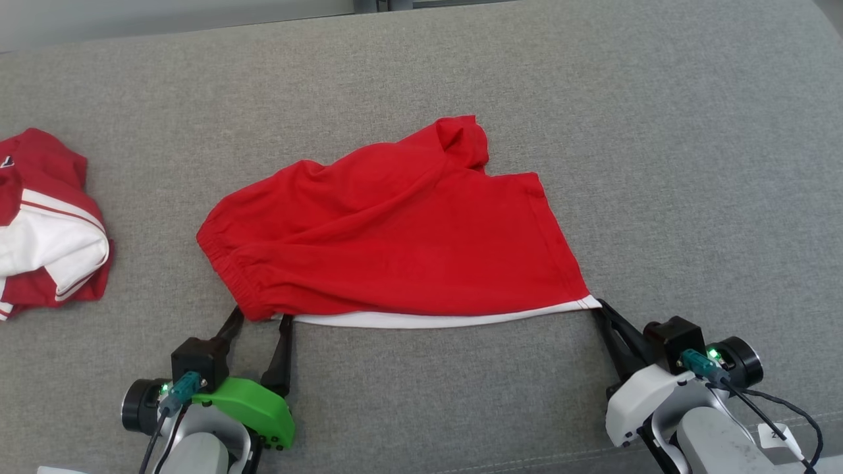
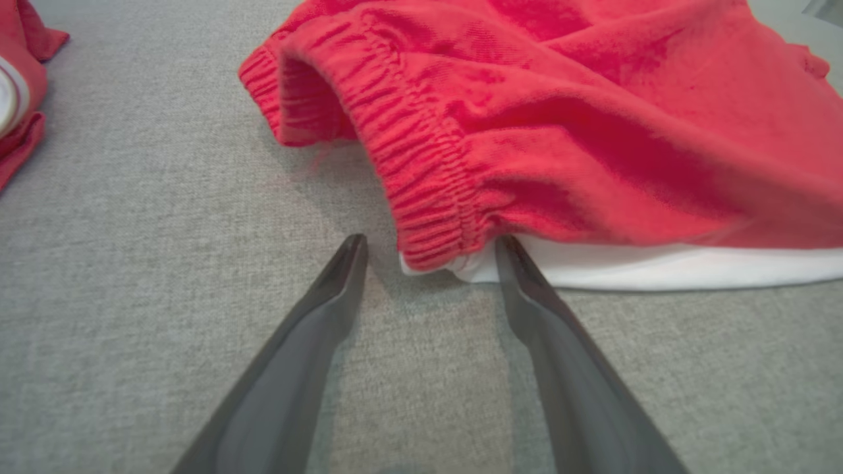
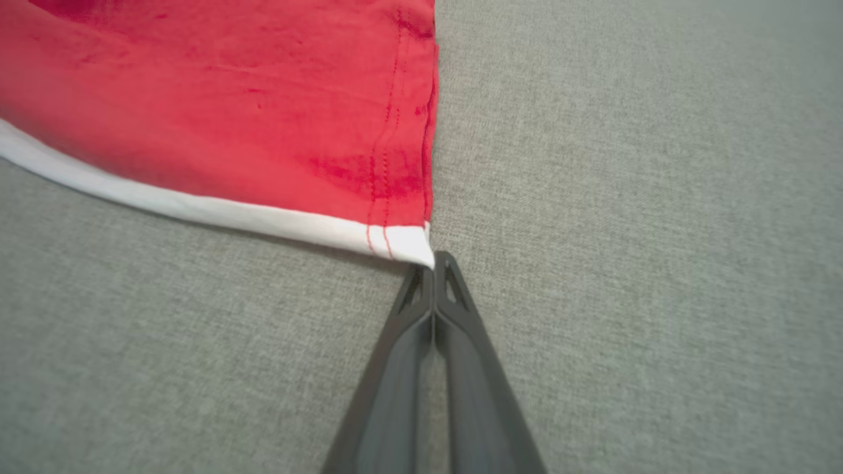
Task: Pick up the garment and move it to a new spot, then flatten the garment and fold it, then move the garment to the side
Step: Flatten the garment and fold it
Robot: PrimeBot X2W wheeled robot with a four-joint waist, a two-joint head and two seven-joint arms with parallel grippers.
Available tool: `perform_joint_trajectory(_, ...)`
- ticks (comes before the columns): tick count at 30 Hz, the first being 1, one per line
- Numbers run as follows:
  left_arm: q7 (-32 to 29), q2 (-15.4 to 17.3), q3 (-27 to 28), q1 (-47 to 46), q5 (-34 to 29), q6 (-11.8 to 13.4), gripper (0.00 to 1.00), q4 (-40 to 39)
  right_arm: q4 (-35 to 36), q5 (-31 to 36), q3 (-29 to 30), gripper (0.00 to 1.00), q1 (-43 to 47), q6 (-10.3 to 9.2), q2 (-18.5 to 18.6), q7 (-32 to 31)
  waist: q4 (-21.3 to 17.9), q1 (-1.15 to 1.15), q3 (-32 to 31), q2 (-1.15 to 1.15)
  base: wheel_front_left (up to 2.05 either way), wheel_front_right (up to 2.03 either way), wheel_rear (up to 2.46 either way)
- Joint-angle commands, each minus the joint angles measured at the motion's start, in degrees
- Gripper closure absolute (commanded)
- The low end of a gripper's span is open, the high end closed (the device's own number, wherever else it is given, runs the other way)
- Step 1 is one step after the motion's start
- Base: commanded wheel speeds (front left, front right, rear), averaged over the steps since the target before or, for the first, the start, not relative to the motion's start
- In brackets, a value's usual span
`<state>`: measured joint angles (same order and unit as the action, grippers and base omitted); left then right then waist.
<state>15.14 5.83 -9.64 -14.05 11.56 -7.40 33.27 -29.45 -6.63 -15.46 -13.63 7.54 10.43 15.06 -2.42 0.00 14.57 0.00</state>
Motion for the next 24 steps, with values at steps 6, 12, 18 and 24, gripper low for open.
perform_joint_trajectory(6, 0.0, 1.1, -3.1, -0.6, 1.0, -0.1, 1.00, -0.2, 0.1, -0.1, 0.5, 1.00, -0.8, -0.10, -0.1, 0.2, -0.1, 0.00, -0.1, 0.00, 0.00, 0.00, 0.00)
perform_joint_trajectory(12, 0.0, 2.0, -6.4, 2.1, 2.5, -0.1, 1.00, 0.6, -0.5, -0.4, 2.1, 1.00, 1.0, -0.10, -0.9, 0.2, 1.1, 0.00, -3.9, 0.00, 0.00, 0.00, 0.00)
perform_joint_trajectory(18, 0.0, 4.2, -8.7, 4.2, 3.8, -0.1, 1.00, -2.8, 0.5, -1.2, 4.6, 1.00, 2.4, -0.10, -1.8, 0.2, 2.7, 0.00, -8.5, 0.00, 0.00, 0.00, 0.00)
perform_joint_trajectory(24, 0.0, 10.6, -16.6, -2.2, 5.1, 0.0, 1.00, -6.6, 3.8, -2.0, 5.9, 1.00, -2.7, -0.10, -0.2, 0.2, 3.7, 0.00, -8.7, 0.00, 0.00, 0.00, 0.00)
